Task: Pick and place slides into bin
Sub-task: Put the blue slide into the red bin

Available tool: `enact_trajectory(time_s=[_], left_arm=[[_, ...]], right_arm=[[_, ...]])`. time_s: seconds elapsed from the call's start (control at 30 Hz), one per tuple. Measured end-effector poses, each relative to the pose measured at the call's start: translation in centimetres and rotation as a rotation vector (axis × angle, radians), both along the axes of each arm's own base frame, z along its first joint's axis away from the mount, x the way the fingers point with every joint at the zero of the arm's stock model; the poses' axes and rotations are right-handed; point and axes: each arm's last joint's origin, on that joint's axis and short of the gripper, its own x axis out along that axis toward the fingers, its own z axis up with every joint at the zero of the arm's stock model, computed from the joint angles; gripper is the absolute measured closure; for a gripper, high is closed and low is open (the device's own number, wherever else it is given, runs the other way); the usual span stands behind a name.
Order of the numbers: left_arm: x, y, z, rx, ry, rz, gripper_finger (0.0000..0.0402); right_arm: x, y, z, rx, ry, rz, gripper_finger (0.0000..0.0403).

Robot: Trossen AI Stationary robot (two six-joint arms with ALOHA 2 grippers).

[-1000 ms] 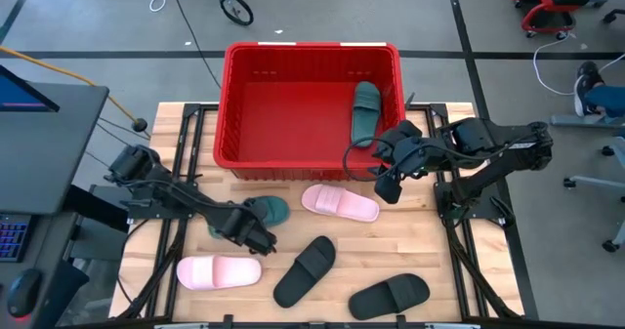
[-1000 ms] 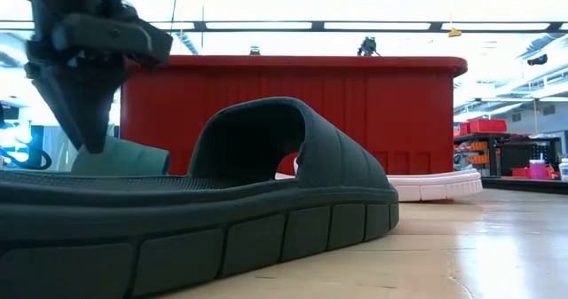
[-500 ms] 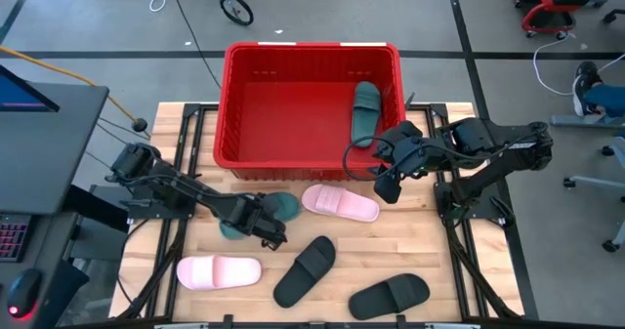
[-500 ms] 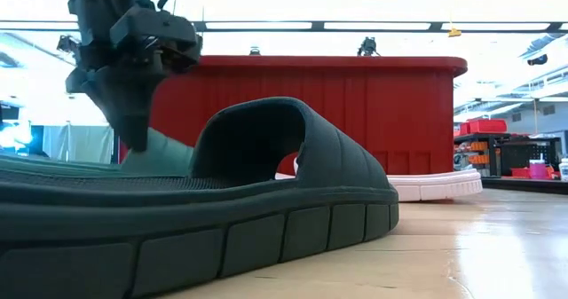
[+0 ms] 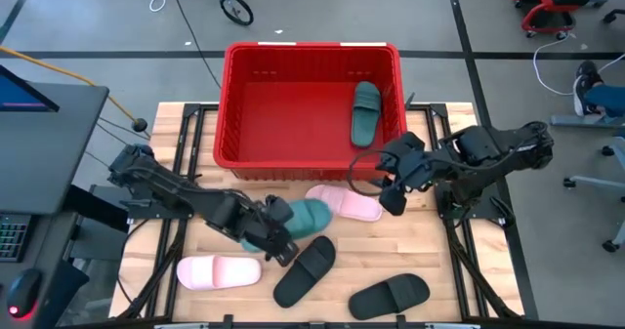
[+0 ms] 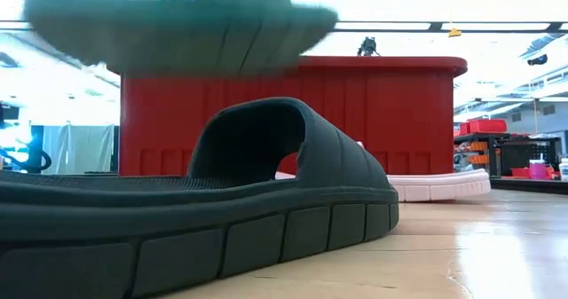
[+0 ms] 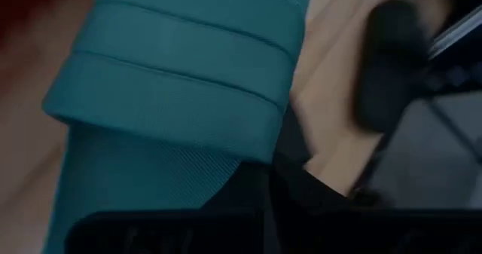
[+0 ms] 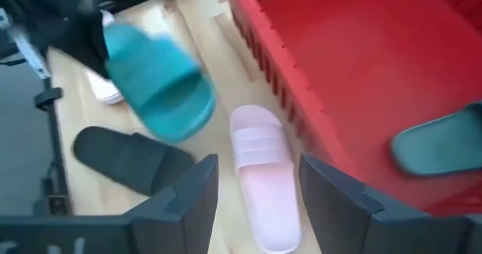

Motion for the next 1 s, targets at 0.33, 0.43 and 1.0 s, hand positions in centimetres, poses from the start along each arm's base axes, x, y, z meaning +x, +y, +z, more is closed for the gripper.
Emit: enact_trajectory(time_s=[0.33, 0.43, 1.0], left_arm=[[-1.7, 5.8, 13.2, 0.309, -0.297, 0.159, 0.0393], [-0.8, 9.8, 14.4, 0.392, -0.327, 0.252, 0.0393], [9.8, 30.9, 0.2, 0.282, -0.301, 0.591, 0.0394]], right_arm=[[-0.8, 2.7, 0.1, 0.151, -0.049, -0.041, 0.0213], [-0.9, 3.2, 0.3, 0.136, -0.081, -0.043, 0.0213], [1.8, 4.4, -1.3, 0.024, -0.145, -0.202, 0.0213]])
